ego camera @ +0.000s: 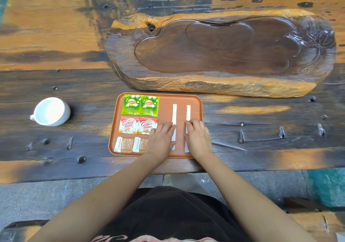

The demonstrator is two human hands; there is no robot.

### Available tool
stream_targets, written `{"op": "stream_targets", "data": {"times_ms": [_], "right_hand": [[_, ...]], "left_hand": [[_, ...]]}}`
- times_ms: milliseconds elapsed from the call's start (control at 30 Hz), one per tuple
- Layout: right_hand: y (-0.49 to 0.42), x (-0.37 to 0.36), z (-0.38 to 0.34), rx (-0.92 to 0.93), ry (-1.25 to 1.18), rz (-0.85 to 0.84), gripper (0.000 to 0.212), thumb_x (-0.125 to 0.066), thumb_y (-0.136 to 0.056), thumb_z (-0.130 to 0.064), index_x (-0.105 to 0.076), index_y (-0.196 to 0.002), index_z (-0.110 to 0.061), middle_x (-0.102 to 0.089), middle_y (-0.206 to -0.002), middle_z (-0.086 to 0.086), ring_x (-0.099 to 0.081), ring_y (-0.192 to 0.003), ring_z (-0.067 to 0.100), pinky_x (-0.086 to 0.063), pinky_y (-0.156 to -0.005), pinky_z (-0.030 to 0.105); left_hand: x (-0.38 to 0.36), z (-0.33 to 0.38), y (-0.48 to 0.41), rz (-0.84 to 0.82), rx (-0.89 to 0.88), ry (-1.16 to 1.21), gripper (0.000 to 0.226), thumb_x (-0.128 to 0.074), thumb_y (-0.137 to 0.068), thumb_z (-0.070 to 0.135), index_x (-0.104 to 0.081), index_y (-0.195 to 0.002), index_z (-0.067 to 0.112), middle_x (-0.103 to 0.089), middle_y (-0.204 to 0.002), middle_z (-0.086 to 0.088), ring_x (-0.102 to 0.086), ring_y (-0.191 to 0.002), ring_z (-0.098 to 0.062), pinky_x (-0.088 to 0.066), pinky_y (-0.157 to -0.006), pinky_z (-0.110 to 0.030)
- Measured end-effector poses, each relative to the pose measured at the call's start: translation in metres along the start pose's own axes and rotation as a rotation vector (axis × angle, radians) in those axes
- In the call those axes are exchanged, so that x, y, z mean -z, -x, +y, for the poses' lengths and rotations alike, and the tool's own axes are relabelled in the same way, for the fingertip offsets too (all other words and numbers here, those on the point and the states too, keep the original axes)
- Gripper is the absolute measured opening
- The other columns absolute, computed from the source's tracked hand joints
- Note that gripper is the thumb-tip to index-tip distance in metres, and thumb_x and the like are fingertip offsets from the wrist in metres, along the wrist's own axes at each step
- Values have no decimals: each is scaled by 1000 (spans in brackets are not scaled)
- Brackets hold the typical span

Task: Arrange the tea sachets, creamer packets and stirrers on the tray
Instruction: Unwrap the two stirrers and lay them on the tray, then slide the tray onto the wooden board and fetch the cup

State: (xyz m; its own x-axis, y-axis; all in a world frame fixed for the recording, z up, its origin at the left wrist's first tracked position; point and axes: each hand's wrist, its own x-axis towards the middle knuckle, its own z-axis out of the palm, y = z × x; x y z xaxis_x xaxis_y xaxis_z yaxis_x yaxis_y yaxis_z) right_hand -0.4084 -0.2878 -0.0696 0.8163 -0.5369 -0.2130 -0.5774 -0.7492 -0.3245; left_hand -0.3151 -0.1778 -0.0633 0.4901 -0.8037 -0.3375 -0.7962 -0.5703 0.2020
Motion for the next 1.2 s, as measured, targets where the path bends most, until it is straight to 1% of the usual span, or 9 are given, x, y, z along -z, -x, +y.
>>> {"op": "stream_targets", "data": {"times_ms": [133,267,433,567,700,867,933,1000,1200], "right_hand": [[0,10,-1,-51,-147,48,38,-51,-90,-16,-48,-127,-9,-50,-127,9,-41,-118,28,-33,-101,36],[-4,29,15,-313,-357,206,24,-52,-88,-11,-58,-111,-4,-57,-111,15,-48,-110,30,-37,-96,37],[-14,41,40,-577,-598,-72,21,-55,-90,-18,-59,-103,-3,-66,-92,12,-62,-92,30,-50,-86,41],[-8,43,35,-600,-806,-204,13,-55,-90,-11,-58,-78,-10,-61,-77,8,-58,-71,20,-54,-71,33],[-6,37,35,-585,-738,-186,23,-63,-83,-7,-54,-68,-21,-63,-72,2,-65,-84,27,-54,-86,45],[-6,35,32,-607,-688,-156,23,-62,-82,-6,-55,-68,-21,-63,-72,-2,-65,-87,25,-53,-87,44],[-4,36,33,-643,-756,-128,23,-61,-83,-1,-54,-69,-19,-61,-73,0,-62,-83,23,-53,-86,41],[1,35,37,-669,-864,-108,25,-59,-82,5,-54,-70,-16,-62,-76,7,-59,-77,22,-51,-80,41],[19,49,49,-689,-1119,-76,15,-53,-84,11,-58,-95,2,-61,-77,10,-59,-68,19,-54,-52,16]], "left_hand": [[9,-4,0,48,3,89,55,-49,-90,35,-34,-140,20,-37,-145,2,-31,-131,-21,-28,-103,-36],[29,-37,-2,231,72,222,39,-57,-86,20,-56,-125,16,-49,-138,-9,-43,-122,-32,-35,-99,-42],[30,-127,14,312,574,411,33,-51,-84,10,-60,-115,4,-64,-112,-24,-53,-106,-40,-37,-93,-41],[26,-151,37,257,839,684,37,-46,-90,13,-57,-125,6,-57,-130,-20,-52,-119,-35,-39,-102,-38],[28,-145,36,211,857,944,34,-44,-92,14,-61,-121,10,-64,-123,-13,-59,-111,-27,-45,-93,-31],[31,-140,34,205,887,1107,33,-42,-92,0,-62,-118,6,-69,-109,-13,-61,-77,-15,-48,-69,-22],[31,-143,35,205,919,1201,32,-43,-91,-4,-63,-115,4,-74,-73,-1,-60,-53,-6,-48,-46,-14],[28,-144,41,171,935,1255,32,-44,-90,-5,-61,-116,1,-63,-42,13,-57,-38,-2,-43,-34,-10],[24,-134,63,82,863,1424,36,-45,-89,-9,-55,-123,-1,-68,-49,14,-62,-44,2,-50,-46,-9]]}}
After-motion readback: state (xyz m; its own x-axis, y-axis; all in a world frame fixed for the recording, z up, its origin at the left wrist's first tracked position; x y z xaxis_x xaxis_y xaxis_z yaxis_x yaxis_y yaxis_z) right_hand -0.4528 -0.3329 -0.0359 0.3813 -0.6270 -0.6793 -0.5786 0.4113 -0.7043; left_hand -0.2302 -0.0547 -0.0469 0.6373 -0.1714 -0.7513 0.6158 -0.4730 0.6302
